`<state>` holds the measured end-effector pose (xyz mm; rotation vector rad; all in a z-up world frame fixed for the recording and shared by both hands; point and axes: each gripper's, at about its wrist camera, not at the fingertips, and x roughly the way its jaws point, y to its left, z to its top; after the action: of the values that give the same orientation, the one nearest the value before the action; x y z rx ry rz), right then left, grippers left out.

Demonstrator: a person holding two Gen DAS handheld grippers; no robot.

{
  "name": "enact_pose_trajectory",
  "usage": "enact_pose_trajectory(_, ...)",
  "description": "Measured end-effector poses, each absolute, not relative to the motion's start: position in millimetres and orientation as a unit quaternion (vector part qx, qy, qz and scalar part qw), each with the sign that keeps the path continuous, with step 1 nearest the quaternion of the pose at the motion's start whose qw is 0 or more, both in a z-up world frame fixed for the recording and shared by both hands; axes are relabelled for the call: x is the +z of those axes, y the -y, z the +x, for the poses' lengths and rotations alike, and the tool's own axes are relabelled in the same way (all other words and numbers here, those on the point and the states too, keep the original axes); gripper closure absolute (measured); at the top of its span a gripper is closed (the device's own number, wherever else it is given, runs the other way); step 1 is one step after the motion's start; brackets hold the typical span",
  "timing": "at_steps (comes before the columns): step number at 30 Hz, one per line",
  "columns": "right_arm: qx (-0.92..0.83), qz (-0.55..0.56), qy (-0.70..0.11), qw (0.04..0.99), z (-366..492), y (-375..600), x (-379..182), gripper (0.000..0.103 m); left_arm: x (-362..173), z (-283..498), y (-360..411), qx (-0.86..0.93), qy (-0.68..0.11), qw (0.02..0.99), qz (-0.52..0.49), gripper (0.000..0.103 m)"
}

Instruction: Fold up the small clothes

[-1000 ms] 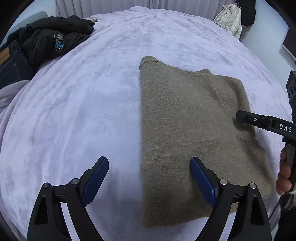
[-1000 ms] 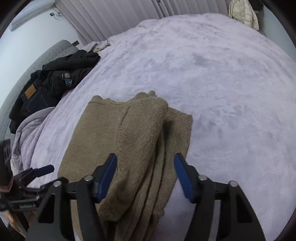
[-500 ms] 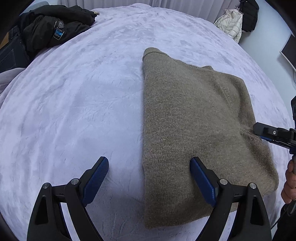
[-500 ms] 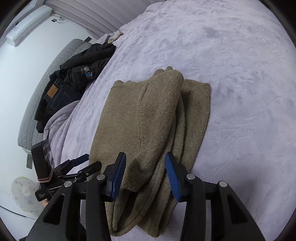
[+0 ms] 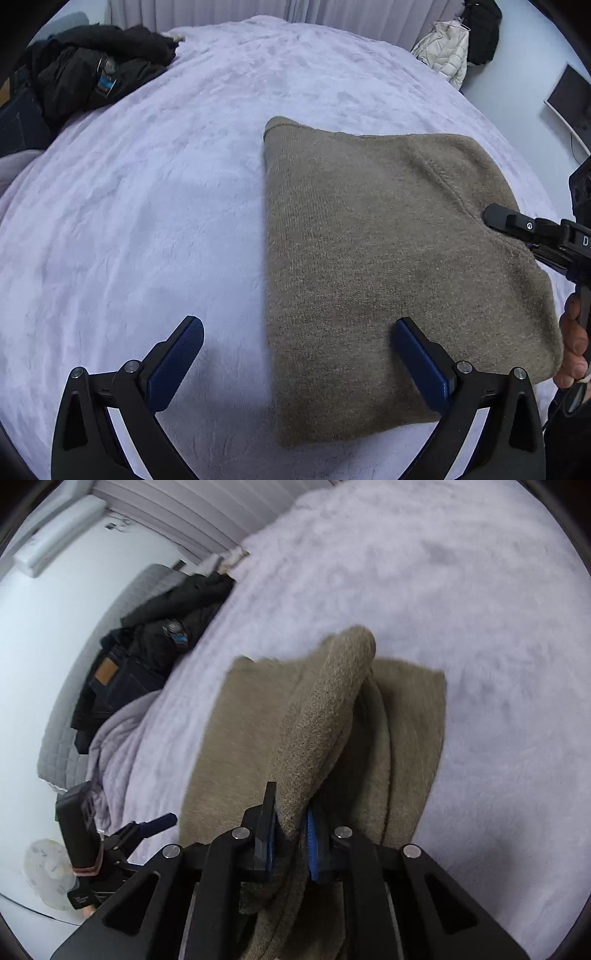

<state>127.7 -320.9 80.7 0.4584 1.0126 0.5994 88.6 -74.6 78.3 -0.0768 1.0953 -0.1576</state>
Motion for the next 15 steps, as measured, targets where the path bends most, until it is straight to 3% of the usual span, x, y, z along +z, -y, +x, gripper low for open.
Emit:
enact_pose_trajectory(4,0.256,0.204,-0.494,0.805,136,331,62,0.089,46,97,107,-0.084,-0.558,0.825,0.023,0.000)
enact_pose_trajectory(8,0.248,0.241,-0.522,0.779,146,346,23,0.088,37,93,108,-0.087,-0.566,0.820,0.003,0.000)
enact_pose_trajectory(12,0.228,0.232,-0.502,0.801,141,359,45,0.077,65,88,104,-0.082,-0.530,0.844,0.023,0.000)
enact_pose_trajectory(15,0.199,0.183,-0.456,0.848,140,360,80,0.077,86,99,103,-0.074,-0.494,0.866,0.021,0.000)
